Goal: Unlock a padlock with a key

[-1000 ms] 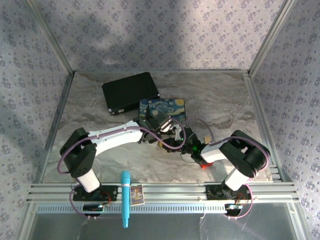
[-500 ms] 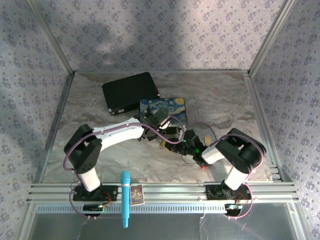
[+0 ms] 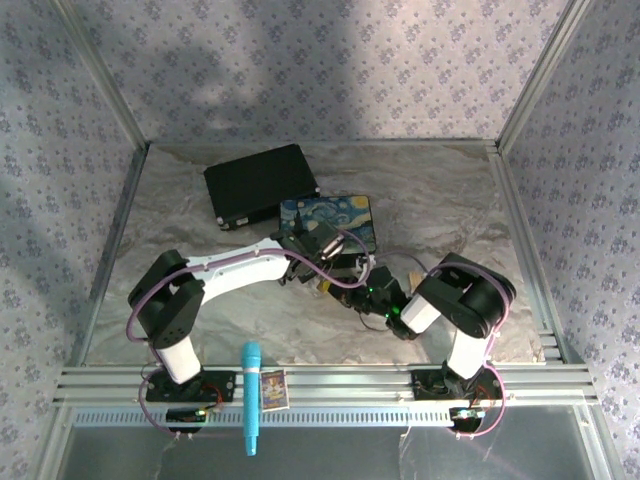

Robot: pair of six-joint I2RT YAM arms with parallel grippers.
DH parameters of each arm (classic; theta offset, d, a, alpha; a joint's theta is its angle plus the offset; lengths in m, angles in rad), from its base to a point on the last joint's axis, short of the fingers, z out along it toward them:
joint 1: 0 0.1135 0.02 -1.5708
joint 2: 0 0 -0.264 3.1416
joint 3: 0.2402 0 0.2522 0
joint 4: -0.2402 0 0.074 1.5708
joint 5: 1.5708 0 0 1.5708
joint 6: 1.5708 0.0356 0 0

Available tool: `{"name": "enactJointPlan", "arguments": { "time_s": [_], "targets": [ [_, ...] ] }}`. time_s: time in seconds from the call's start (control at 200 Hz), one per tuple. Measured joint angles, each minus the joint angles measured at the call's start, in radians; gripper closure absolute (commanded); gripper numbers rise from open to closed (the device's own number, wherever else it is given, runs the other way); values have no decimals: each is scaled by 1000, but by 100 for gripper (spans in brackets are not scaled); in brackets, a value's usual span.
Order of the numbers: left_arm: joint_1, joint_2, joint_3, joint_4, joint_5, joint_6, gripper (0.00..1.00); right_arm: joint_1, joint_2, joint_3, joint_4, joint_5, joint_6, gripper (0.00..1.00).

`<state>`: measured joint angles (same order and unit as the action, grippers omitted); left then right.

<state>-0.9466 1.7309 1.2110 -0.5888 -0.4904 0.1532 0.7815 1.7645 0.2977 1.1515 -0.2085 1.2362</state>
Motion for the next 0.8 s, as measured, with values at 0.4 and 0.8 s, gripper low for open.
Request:
{"name": "enactJointPlan", "arguments": {
  "time_s": [0.4, 0.8],
  "targets": [
    [-32, 3, 2, -6, -15, -54, 70, 21, -70, 15, -100, 89, 145, 100],
    [-51, 6, -5, 26, -27, -68, 70, 19, -130, 15, -174, 195, 146, 100]
  ]
}}
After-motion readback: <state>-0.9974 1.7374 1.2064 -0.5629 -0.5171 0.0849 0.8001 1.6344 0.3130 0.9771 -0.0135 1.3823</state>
